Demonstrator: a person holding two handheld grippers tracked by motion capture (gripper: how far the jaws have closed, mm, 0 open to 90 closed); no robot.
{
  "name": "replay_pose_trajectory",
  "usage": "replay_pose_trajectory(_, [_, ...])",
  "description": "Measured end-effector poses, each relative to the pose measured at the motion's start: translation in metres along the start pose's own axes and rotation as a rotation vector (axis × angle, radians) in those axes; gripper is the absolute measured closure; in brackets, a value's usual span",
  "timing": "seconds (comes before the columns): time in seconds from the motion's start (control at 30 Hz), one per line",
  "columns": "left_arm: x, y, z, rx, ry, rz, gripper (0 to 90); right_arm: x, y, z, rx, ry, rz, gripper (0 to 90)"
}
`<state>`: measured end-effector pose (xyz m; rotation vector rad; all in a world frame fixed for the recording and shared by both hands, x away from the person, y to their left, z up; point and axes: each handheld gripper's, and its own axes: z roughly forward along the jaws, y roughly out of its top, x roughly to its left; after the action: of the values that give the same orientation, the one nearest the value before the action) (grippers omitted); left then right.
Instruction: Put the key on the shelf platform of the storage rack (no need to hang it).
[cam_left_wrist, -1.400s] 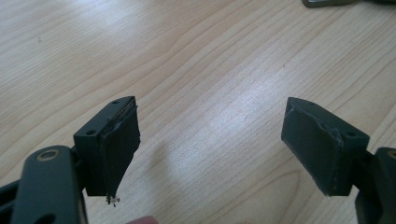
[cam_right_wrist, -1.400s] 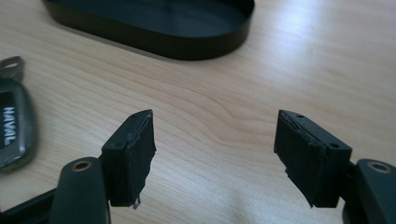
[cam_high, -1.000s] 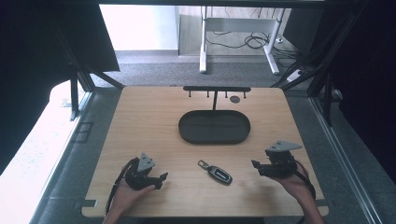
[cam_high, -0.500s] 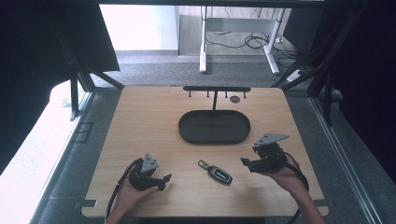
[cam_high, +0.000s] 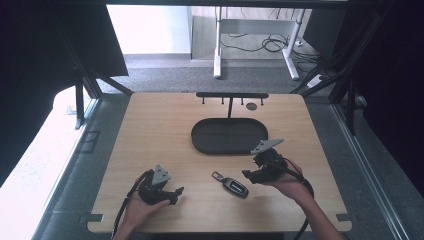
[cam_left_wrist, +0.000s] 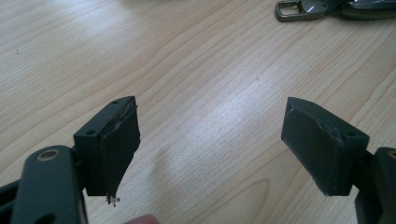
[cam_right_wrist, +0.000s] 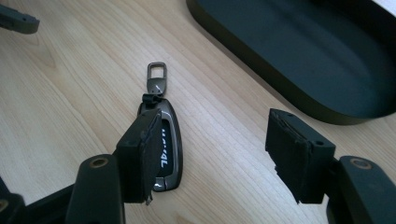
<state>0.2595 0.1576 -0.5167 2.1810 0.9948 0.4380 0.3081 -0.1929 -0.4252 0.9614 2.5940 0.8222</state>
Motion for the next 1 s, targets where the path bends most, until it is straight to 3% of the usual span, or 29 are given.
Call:
replay_pose_trajectory(0.23, [0.000, -0.001, 0.001, 0.003, 0.005, -0.002, 19.8, 0.008, 0.007, 0.016, 0.056, 0.014, -0.028, 37.3])
replay_pose_trajectory(1.0, [0.000, -0.001, 0.001, 0.012, 0.011, 0.009, 19.8, 0.021, 0.015, 0.046, 0.136, 0.043, -0.073, 36.3])
